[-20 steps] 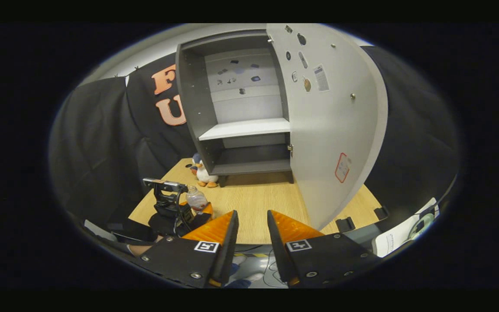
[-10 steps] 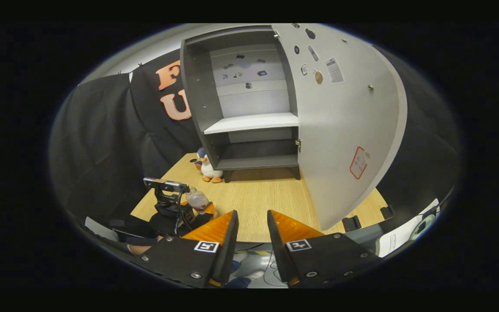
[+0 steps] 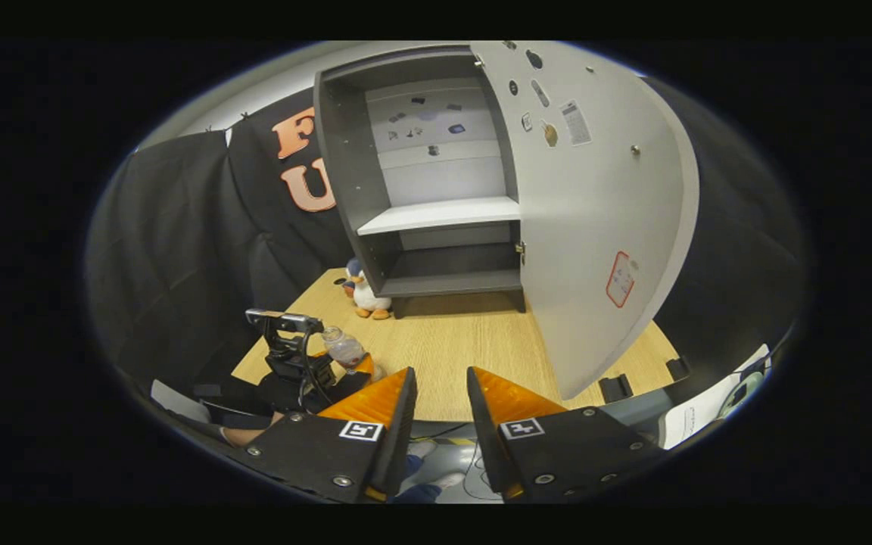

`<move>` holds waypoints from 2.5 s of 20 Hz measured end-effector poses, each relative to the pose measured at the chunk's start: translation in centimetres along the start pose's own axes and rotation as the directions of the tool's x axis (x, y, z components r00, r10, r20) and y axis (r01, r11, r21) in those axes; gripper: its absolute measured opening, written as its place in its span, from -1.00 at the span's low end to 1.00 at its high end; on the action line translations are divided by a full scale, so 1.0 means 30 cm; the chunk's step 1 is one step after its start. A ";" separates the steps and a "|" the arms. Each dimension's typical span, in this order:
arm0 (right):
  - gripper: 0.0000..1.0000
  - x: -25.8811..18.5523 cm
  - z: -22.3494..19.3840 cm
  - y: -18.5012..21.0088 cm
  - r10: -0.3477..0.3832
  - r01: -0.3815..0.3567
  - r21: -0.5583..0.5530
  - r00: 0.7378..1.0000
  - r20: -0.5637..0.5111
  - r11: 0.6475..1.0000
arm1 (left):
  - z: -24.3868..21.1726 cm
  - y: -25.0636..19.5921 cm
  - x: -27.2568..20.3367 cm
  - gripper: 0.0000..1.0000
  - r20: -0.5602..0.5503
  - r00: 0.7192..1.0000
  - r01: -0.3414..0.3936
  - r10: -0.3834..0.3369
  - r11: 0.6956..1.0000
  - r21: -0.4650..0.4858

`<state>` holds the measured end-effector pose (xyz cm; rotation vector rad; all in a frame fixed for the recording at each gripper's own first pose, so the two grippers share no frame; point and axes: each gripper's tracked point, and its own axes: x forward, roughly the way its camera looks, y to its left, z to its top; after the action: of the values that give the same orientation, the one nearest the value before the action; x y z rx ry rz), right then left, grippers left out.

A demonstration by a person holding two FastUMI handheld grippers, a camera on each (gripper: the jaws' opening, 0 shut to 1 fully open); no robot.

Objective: Open the cabinet door with the right hand, grasp the bottle in the cabinet with the left hand and place it on the coaster, then close the cabinet door with the right hand.

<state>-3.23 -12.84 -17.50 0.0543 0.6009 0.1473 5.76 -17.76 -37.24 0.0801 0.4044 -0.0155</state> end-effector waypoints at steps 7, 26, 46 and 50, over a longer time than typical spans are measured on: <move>-0.13 -0.065 0.023 0.011 0.037 -0.038 0.013 0.999 0.037 0.999 | 0.113 -0.002 -0.075 0.90 0.054 0.999 -0.001 -0.001 1.000 0.022; 0.03 -0.445 0.498 -0.404 -0.105 0.097 0.041 0.890 0.444 0.994 | 0.743 -0.106 -0.370 0.89 0.293 0.952 0.086 -0.087 0.996 0.015; 0.15 -0.272 0.538 -0.410 -0.007 0.006 0.004 0.877 0.481 1.000 | 0.729 -0.032 -0.376 0.89 0.234 0.972 0.020 -0.024 1.000 0.019; 0.32 -0.236 0.532 -0.310 0.063 -0.070 -0.002 0.879 0.472 0.998 | 0.726 0.024 -0.369 0.93 0.227 0.974 0.002 -0.003 1.000 0.007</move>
<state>1.19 -23.25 -1.26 0.1220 0.1095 0.1891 4.16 -18.82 -12.88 0.0833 0.1753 -0.0283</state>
